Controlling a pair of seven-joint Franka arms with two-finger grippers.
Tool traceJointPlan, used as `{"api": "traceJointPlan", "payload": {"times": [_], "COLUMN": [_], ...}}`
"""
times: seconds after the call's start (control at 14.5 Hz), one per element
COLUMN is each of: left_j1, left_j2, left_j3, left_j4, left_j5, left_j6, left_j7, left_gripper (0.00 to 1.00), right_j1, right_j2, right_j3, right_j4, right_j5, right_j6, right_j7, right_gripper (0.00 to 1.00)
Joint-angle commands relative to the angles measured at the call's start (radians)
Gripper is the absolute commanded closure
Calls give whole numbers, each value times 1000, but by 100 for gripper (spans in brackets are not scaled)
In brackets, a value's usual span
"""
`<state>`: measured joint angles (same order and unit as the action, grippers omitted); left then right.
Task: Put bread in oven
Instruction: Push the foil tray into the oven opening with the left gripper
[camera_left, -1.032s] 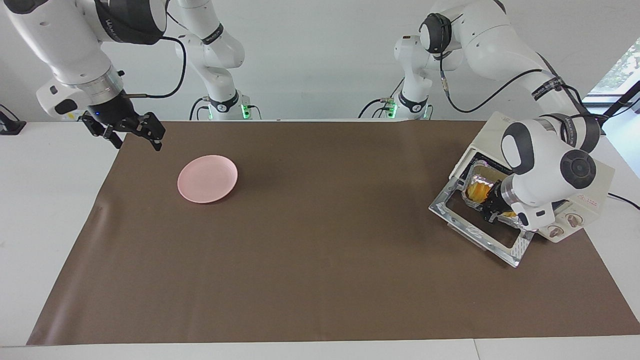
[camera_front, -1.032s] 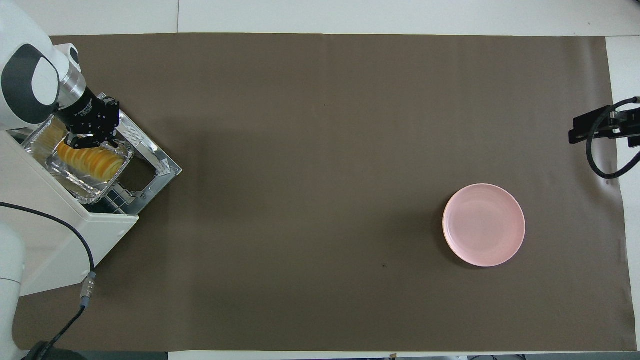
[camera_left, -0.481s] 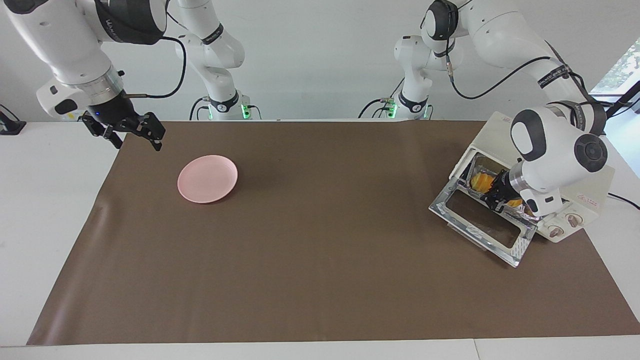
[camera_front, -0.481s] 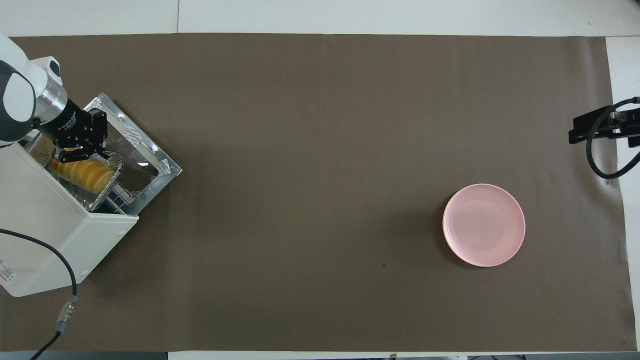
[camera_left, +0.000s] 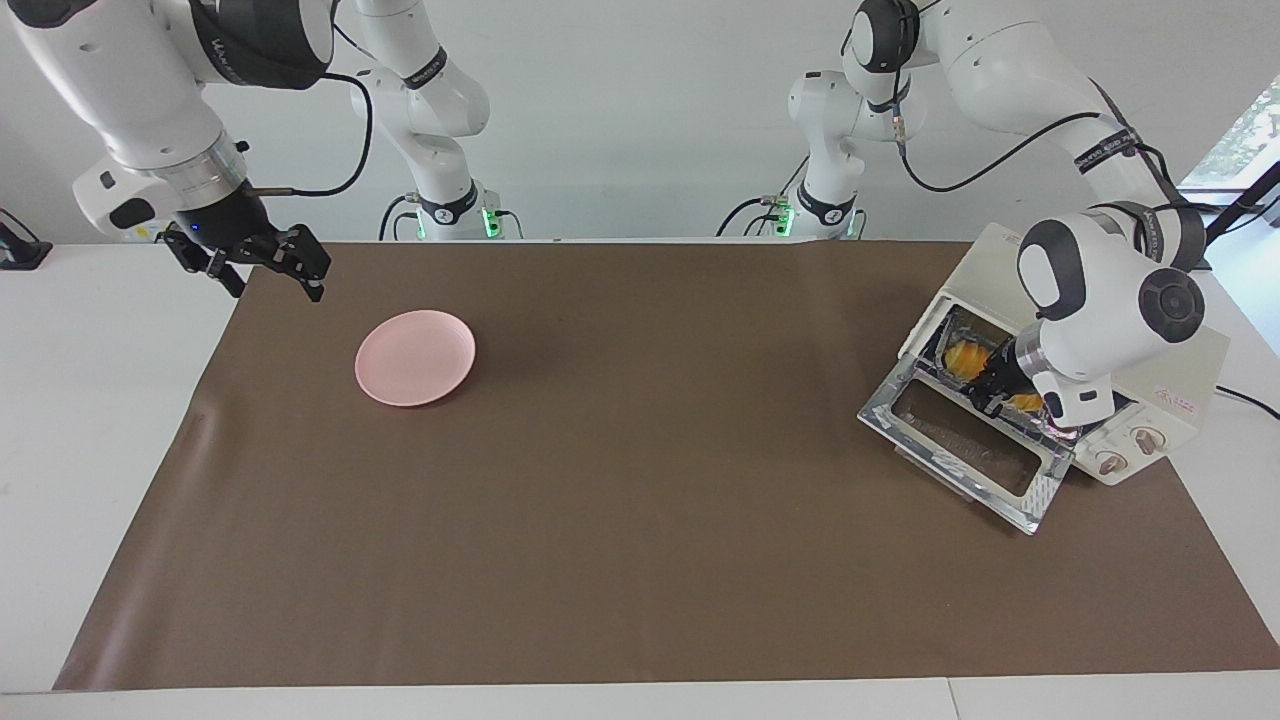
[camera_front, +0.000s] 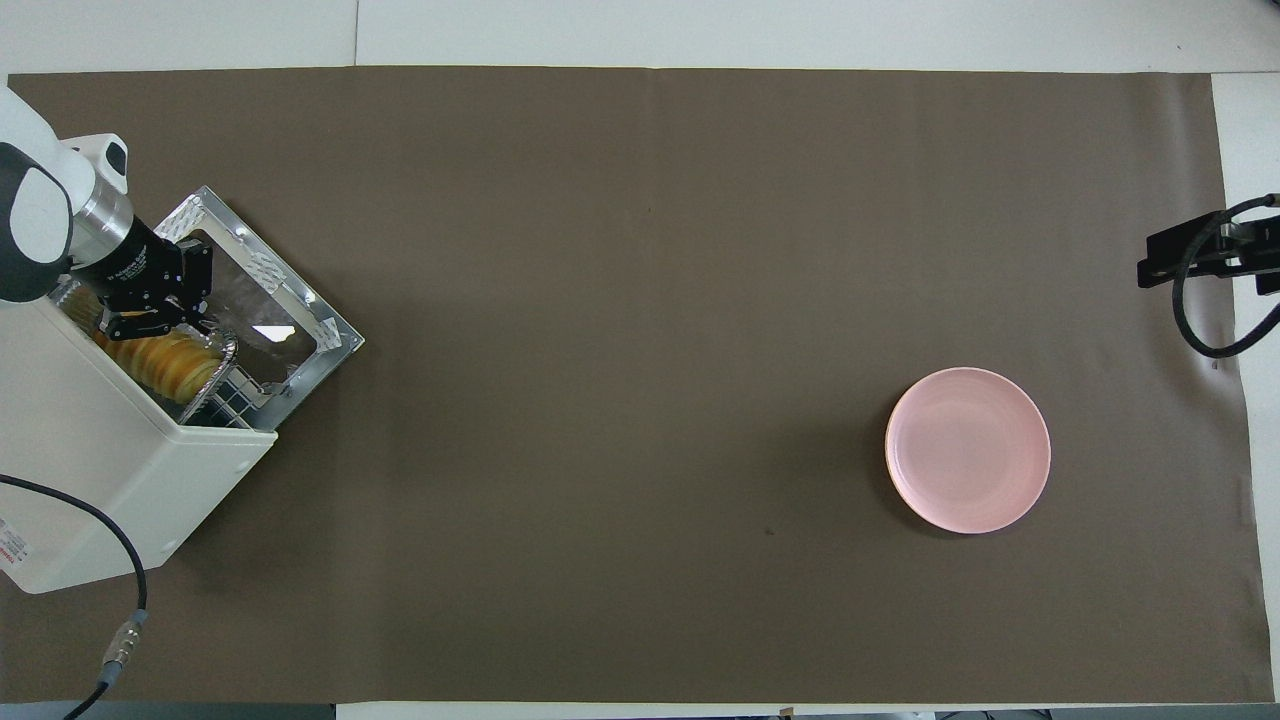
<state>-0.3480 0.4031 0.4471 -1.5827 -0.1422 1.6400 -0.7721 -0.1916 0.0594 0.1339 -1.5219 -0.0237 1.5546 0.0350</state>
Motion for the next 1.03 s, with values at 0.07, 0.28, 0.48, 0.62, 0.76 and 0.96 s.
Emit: {"api": "traceJointPlan", "payload": {"times": [0.07,0.28,0.48,0.62,0.76,0.96], "left_j1": [-8,-5,-6,-14,-14,-14], "left_j2": [-59,-64,-67,-81,-83,-83], "left_j3": [2,2,1,2,2,2], "left_j4": [-86,-89,-102,-137,-143,-143], "left_j5": [23,24,49,50,50,52], "left_j6": [35,37,41,70,72,72], "left_j7": [23,25,27,28,28,31], "left_gripper": [100,100,100,100,100,100], "right_j1": [-16,-16,-16,-16,-16,-16], "right_j2": [-26,-26,-26,-26,-29,-29], "right_j3": [12,12,13,12,12,13], "right_j4": [-32,-32,-32,-32,-32,-32], "right_j5": [-12,-12,-12,-12,-12,-12], "right_j6": [8,8,8,8,8,8], "right_j7": [-1,-1,-1,-1,-1,-1], "right_gripper": [0,0,0,0,0,0]}}
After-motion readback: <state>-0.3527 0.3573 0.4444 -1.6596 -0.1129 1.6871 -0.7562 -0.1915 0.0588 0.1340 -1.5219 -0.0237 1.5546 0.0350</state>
